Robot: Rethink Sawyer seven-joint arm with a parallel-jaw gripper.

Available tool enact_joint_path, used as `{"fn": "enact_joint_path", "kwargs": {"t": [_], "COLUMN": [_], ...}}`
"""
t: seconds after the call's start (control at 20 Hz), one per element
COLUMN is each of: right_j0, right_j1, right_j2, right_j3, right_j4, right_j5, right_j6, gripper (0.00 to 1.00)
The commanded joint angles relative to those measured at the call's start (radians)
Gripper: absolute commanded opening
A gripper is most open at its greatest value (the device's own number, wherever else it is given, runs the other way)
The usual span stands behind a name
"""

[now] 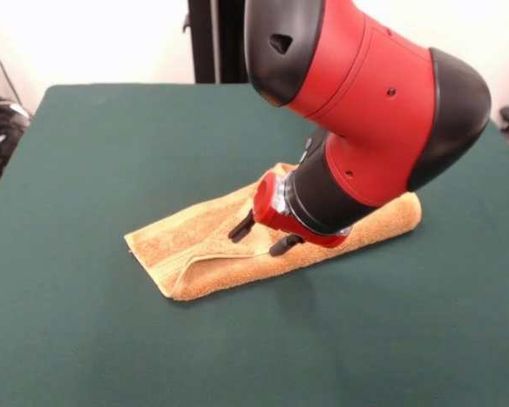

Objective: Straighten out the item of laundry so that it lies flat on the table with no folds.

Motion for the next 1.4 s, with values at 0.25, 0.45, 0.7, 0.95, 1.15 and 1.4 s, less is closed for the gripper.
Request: {"fn": "enact_joint_path", "kwargs": {"t": [0.25, 0.45, 0.7, 0.95, 1.15, 1.4], "right_j0": [0.020, 0.020, 0.022, 0.028, 0.021, 0.001], "right_j1": [0.019, 0.018, 0.020, 0.021, 0.042, 0.066], "right_j2": [0.046, 0.055, 0.065, 0.057, 0.048, 0.050], "right_j3": [0.018, 0.028, 0.040, 0.054, 0.024, -0.018], "right_j4": [-0.032, -0.030, -0.031, -0.037, -0.039, -0.034], "right_j5": [-0.050, -0.073, -0.096, -0.130, -0.129, -0.115], "right_j6": [0.220, 0.222, 0.223, 0.236, 0.226, 0.206], "gripper": [0.00, 0.00, 0.00, 1.00, 1.00, 1.00]}}
